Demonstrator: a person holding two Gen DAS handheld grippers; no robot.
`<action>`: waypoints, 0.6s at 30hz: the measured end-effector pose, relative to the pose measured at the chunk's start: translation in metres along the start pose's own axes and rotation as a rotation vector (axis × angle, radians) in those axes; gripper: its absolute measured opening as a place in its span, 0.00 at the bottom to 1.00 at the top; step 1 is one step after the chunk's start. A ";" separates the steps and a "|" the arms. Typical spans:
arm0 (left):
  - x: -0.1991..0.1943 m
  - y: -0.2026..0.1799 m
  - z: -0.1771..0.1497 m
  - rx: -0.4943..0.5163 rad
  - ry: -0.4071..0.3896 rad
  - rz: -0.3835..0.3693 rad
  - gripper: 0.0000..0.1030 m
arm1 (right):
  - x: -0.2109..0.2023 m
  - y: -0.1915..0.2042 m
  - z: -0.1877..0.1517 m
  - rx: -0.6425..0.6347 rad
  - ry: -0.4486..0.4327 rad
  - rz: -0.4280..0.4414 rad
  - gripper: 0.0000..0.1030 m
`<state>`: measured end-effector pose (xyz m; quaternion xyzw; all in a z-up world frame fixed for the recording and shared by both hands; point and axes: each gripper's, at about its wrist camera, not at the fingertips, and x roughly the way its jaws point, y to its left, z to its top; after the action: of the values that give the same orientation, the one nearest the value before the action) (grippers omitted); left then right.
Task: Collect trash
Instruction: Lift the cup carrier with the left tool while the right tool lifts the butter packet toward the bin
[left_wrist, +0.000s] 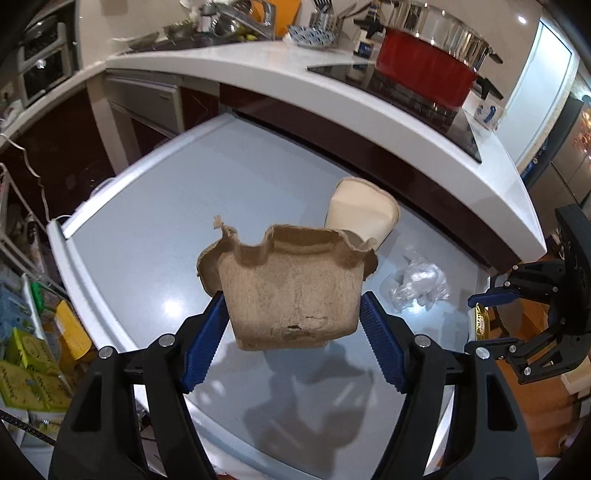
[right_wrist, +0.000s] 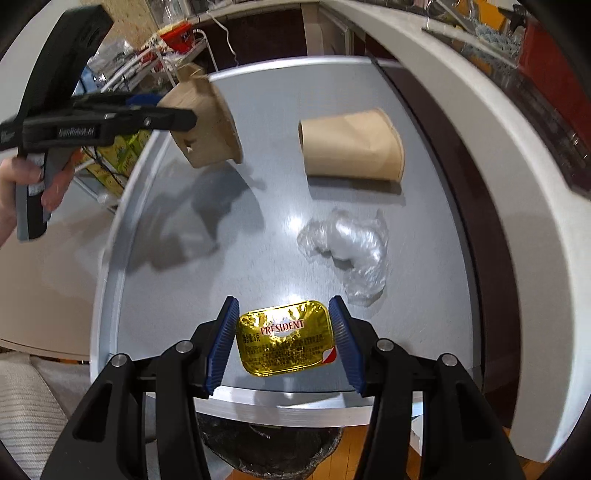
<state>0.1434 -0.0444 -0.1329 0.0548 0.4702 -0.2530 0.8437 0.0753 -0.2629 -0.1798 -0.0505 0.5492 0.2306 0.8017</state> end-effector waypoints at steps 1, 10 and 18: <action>-0.006 -0.002 -0.001 -0.007 -0.010 0.008 0.70 | -0.006 0.001 0.000 -0.001 -0.017 0.000 0.49; -0.048 -0.022 -0.017 -0.054 -0.083 0.056 0.70 | -0.042 0.017 -0.004 -0.035 -0.094 -0.002 0.49; -0.082 -0.044 -0.041 -0.092 -0.120 0.056 0.70 | -0.066 0.031 -0.025 -0.066 -0.111 -0.002 0.49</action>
<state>0.0558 -0.0386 -0.0818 0.0137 0.4283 -0.2102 0.8788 0.0218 -0.2646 -0.1247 -0.0647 0.4958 0.2502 0.8291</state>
